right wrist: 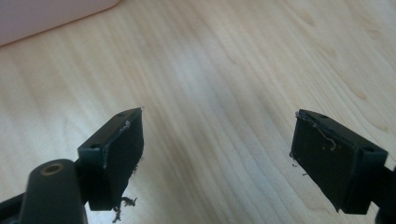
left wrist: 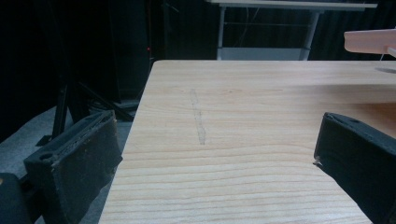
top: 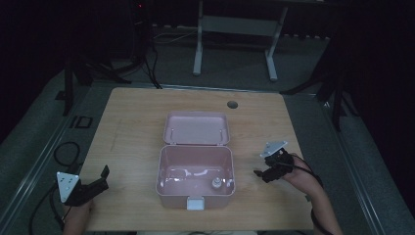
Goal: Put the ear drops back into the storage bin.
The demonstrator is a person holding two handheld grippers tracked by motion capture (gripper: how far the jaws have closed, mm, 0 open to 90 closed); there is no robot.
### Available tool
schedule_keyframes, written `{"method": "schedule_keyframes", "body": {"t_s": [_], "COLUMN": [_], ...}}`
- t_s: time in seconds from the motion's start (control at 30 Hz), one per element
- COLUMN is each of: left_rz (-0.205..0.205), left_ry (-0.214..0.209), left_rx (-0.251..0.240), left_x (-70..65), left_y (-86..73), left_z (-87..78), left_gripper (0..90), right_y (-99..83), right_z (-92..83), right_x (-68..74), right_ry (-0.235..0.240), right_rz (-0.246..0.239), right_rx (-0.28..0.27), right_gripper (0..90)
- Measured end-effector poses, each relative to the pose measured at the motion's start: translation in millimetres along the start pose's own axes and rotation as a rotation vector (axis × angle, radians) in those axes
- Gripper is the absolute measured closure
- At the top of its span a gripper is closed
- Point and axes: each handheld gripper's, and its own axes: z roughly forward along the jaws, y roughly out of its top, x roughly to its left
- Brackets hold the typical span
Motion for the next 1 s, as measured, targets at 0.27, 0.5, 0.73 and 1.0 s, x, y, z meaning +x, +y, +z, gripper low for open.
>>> {"method": "schedule_keyframes", "body": {"t_s": [0.27, 0.5, 0.73, 1.0], "left_rz": [0.002, 0.003, 0.0, 0.003], "left_ry": [0.001, 0.001, 0.001, 0.0], "left_rx": [0.0, 0.001, 0.0, 0.0], "left_x": [-0.1, -0.1, 0.0, -0.1], "left_y": [0.0, 0.0, 0.0, -0.1], "left_z": [-0.1, -0.2, -0.1, -0.2], "left_gripper": [0.4, 0.5, 0.5, 0.5], "right_y": [-19.7, -35.1, -45.7, -59.3], "right_z": [0.0, 3.1, 6.9, 5.8], "right_x": [-1.8, 0.8, 4.9, 10.5], "right_ry": [-0.12, -0.262, -0.333, -0.418], "right_rz": [0.153, 0.298, 0.413, 0.563], "right_rx": [-0.138, -0.196, -0.245, -0.339], "right_gripper": [15.8, 15.7, 14.6, 13.9]}}
